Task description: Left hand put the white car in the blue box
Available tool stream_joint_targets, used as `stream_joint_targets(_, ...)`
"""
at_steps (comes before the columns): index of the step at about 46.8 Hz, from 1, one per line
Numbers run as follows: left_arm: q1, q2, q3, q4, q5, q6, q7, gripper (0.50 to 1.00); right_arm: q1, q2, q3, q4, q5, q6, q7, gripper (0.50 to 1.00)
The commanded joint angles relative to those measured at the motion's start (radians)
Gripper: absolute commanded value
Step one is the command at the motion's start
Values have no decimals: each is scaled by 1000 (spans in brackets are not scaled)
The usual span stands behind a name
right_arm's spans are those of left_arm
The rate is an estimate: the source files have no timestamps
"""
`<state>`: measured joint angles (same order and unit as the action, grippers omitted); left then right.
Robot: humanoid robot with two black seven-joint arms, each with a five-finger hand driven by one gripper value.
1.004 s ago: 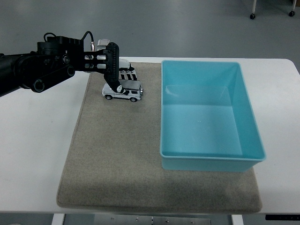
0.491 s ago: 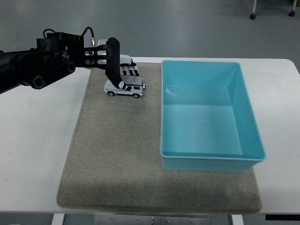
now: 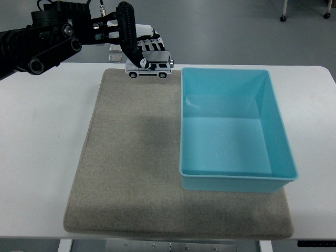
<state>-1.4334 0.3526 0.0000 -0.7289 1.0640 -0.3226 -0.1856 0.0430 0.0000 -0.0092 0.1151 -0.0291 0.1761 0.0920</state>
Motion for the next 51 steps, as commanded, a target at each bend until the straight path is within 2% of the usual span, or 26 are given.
stream_joint_targets(1,-2,-4,-3,-3,1,0,0,500,0,0,0,0,0,0,0,936)
stream_joint_targets(12,-25,-20,-69,-17,2,0,0,500,0,0,0,0,0,0,0,936)
stream_joint_targets(36,-38,-83,-130,-239,10,14,3,500,0,0,0,0,0,0,0,936)
stream_joint_targets(51,-9,-127,-149,-248,14,14,3,500,0,0,0,0,0,0,0,936)
